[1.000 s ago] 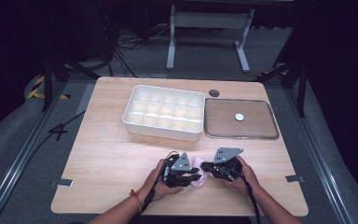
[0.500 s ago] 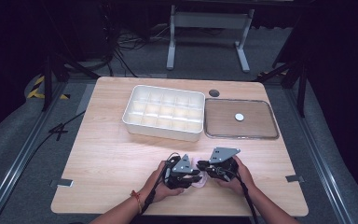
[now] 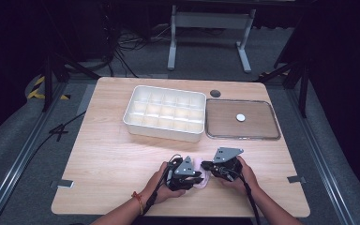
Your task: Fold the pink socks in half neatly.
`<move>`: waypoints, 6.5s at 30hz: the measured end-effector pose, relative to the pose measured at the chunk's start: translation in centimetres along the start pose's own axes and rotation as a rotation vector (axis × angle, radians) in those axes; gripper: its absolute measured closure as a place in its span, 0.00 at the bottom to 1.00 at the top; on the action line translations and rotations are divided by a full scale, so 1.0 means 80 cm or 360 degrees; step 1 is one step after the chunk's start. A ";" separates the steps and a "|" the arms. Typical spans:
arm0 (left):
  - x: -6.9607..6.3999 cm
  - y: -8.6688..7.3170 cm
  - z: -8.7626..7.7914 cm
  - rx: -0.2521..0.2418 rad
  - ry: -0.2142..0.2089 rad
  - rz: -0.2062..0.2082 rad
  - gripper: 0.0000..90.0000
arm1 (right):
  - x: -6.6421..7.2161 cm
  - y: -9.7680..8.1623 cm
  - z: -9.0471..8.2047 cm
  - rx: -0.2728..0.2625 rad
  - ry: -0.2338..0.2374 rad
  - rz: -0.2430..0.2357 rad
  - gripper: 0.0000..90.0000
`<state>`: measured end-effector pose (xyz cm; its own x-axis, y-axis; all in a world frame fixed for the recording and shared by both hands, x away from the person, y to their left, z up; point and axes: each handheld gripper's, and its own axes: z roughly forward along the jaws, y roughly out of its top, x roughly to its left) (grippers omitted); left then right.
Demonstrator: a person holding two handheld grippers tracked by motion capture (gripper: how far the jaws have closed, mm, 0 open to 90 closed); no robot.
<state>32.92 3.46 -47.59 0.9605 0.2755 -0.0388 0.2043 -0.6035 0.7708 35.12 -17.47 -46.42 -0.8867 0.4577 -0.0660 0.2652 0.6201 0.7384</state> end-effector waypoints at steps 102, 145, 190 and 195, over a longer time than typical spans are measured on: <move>-0.014 0.005 0.006 0.0047 -0.0050 0.0050 0.86 | 0.007 0.006 0.002 0.0072 -0.0028 -0.0013 1.00; 0.022 -0.058 -0.122 0.0252 0.0319 -0.0027 0.26 | -0.001 0.008 -0.004 0.0053 0.0022 0.0287 0.40; 0.049 -0.126 -0.141 0.0188 0.0361 -0.0283 0.12 | -0.008 0.003 -0.010 0.0013 0.0307 0.0293 0.80; 0.049 -0.125 -0.140 0.0186 0.0363 -0.0282 0.12 | -0.008 0.004 -0.015 -0.0019 0.0277 0.0270 0.80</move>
<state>32.52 19.01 -48.34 0.8434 0.5372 -0.0120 0.3980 -0.6094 0.6857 35.36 -18.34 -45.33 -0.8820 0.4373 0.1755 0.4123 0.5357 0.7369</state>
